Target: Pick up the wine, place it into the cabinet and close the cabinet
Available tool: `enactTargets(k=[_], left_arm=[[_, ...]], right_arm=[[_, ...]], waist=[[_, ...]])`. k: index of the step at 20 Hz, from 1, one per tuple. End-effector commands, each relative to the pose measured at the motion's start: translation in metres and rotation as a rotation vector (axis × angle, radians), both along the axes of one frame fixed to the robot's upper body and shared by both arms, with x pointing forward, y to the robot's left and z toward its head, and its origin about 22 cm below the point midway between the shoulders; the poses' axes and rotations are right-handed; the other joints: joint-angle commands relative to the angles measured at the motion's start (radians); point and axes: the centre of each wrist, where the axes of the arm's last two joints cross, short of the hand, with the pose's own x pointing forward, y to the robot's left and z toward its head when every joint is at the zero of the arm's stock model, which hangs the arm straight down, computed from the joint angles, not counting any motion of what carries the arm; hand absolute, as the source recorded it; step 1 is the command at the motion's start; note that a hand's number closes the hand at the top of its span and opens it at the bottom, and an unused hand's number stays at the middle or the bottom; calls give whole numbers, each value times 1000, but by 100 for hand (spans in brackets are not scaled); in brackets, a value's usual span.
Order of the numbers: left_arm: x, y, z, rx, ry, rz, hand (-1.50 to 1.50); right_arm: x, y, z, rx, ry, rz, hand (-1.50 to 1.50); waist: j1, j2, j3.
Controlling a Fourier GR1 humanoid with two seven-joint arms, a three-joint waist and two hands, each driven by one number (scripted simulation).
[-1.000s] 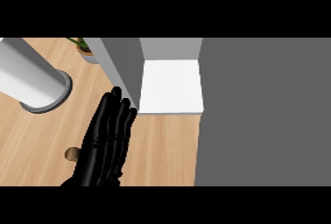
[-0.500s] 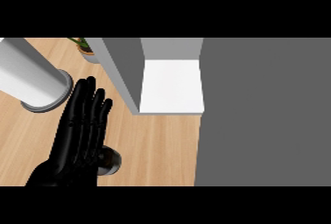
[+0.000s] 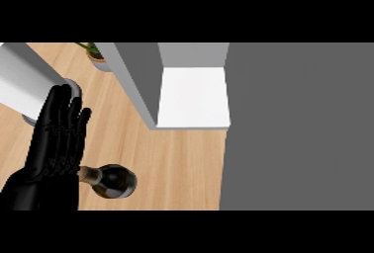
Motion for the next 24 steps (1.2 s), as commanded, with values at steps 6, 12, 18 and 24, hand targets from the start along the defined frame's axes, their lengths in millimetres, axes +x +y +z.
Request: enactTargets(k=[6, 12, 18, 24], left_arm=[[-27, 42, 12, -74, -2, -13, -150], [-22, 46, -10, -107, 43, 5, -150], [-27, 64, -38, -110, 123, 26, -150], [-12, 89, -77, -109, 149, 4, -150]], right_arm=[[-41, -6, 33, 44, -76, 40, -150], [-37, -7, 34, 43, -77, 35, -150], [-37, -9, 36, 43, -88, 21, -150], [-42, -9, 32, 52, -80, 31, -150]], waist=[[-5, 0, -2], [-3, 2, -2], [4, 2, -3], [-9, 2, -2]])
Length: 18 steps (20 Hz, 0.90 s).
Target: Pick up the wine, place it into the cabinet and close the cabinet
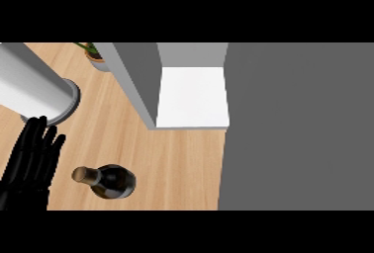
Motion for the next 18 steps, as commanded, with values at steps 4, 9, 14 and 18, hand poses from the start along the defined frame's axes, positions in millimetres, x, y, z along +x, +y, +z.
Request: enactTargets(k=[4, 9, 14, 18], left_arm=[[11, 26, -48, -29, 17, -27, -150], [2, 36, -87, -22, 58, -23, -150], [22, 58, -93, -10, 64, 14, -150], [30, 72, -114, -27, 69, -3, -150]], right_arm=[[-38, -11, 37, 19, -55, 34, -150], [-55, -15, 37, 35, -64, 30, -150], [-56, -15, 42, 25, -62, 40, -150], [-40, -11, 32, 47, -76, 14, -150]], waist=[[4, 4, 1], [-11, -2, 2], [-10, 1, 3], [-2, 4, 3]])
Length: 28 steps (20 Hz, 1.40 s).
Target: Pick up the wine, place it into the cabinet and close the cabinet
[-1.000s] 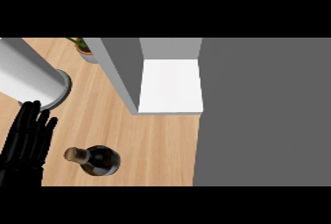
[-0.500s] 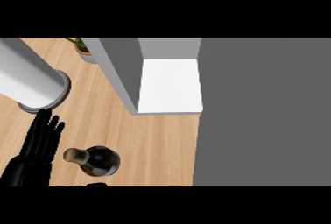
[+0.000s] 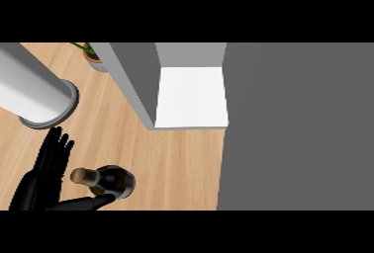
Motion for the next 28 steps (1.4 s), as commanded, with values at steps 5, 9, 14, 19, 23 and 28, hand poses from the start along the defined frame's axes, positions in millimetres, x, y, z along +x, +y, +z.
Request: enactTargets(k=[5, 9, 14, 19, 23, 28], left_arm=[[-1, 25, -35, -6, 45, -3, -150], [-2, 13, -59, -25, 62, -7, -150], [-11, 27, -93, -43, 76, -39, -150], [5, 11, -112, -54, 91, -64, -150], [9, 0, -129, -44, 101, -78, -150], [-6, 4, -141, -118, 73, -56, -150]], right_arm=[[-56, -14, 42, 37, -69, 42, -150], [-51, -16, 39, 41, -81, 36, -150], [-55, -18, 43, 28, -84, 46, -150], [-46, -19, 37, 30, -68, 44, -150], [-38, -17, 30, 46, -79, 46, -150], [-51, -17, 40, 37, -92, 34, -150]], waist=[[2, -1, -1], [2, 0, 1], [-2, -1, 0], [-1, 2, 1], [0, 3, 2], [0, 0, 1]])
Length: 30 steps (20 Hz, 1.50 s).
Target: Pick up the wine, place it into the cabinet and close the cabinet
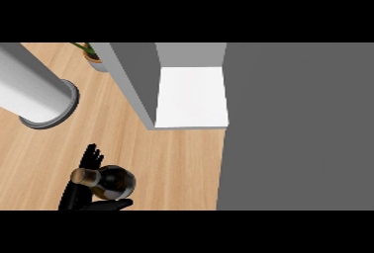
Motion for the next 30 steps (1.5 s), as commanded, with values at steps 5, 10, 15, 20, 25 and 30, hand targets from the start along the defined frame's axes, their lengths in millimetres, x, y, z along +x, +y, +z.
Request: enactTargets(k=[5, 10, 15, 20, 25, 30], left_arm=[[-12, -7, -14, -109, -26, 40, -150], [3, 1, -27, -231, -62, 92, -150], [1, 7, -26, -287, -62, 93, -150], [22, -34, -36, -302, -73, 84, -150], [25, -23, -42, -270, -95, 89, 150], [30, -40, -27, -249, -109, 59, 150]], right_arm=[[-46, -9, 33, 70, -66, 34, -150], [-39, -9, 34, 72, -71, 41, -150], [-48, -17, 32, 62, -63, 58, -150], [-40, -16, 29, 44, -64, 47, -150], [-48, -15, 34, 62, -66, 56, -150], [-40, -17, 21, 57, -56, 39, -150]], waist=[[8, 0, 0], [6, 1, 0], [1, 0, 2], [0, 2, 1], [-3, 1, 1], [3, 0, 2]])
